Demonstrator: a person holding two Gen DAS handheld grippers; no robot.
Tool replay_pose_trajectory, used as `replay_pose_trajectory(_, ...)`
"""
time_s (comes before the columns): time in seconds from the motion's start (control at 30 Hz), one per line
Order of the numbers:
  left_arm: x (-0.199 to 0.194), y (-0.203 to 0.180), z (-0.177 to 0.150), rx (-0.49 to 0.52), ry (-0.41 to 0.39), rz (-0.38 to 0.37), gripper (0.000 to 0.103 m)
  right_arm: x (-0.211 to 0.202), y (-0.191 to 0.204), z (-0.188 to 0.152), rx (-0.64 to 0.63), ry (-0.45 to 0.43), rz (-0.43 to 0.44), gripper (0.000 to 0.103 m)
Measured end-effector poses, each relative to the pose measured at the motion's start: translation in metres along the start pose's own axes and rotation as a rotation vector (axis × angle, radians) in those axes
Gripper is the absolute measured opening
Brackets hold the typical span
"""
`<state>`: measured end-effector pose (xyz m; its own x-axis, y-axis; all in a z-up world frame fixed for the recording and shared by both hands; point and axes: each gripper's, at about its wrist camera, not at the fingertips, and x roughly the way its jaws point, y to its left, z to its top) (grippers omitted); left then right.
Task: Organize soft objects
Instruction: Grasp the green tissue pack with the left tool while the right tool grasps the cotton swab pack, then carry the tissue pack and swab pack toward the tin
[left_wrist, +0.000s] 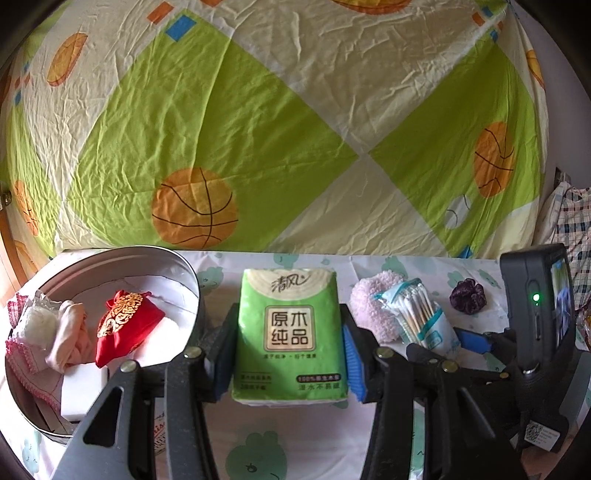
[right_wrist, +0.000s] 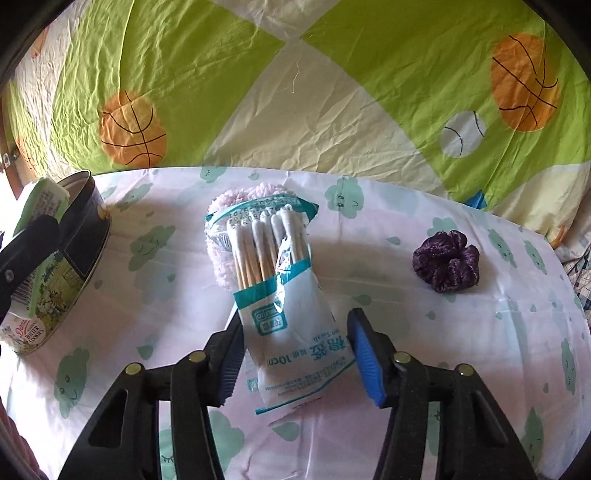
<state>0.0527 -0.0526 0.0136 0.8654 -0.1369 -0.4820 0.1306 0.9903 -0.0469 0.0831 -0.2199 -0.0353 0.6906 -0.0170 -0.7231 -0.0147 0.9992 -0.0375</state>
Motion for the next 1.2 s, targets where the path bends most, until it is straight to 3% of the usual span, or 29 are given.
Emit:
replay_pose_trajectory(0.07,0.000,0.000,0.000,0.000,0.000,0.002,0.049,-0.005,0.000,0.000,0.002,-0.019,0.002,0.036)
replay_pose_trajectory(0.13,0.000,0.001,0.000,0.002,-0.001,0.005,0.049,-0.012,-0.002,-0.002,0.015,-0.036,-0.013,0.033)
replay_pose_trajectory(0.43,0.002,0.005,0.000,-0.008,0.012,0.002,0.049,-0.058,-0.019,-0.016,0.190,-0.224,0.024,0.032)
replay_pose_trajectory(0.73,0.000,0.009,0.001,-0.030,0.010,0.003,0.048,-0.087,-0.003,-0.030,0.206,-0.357,-0.102,0.032)
replay_pose_trajectory(1.2,-0.010,0.007,0.005,-0.015,-0.026,-0.008,0.048,-0.106,0.016,-0.041,0.187,-0.432,-0.127,0.032)
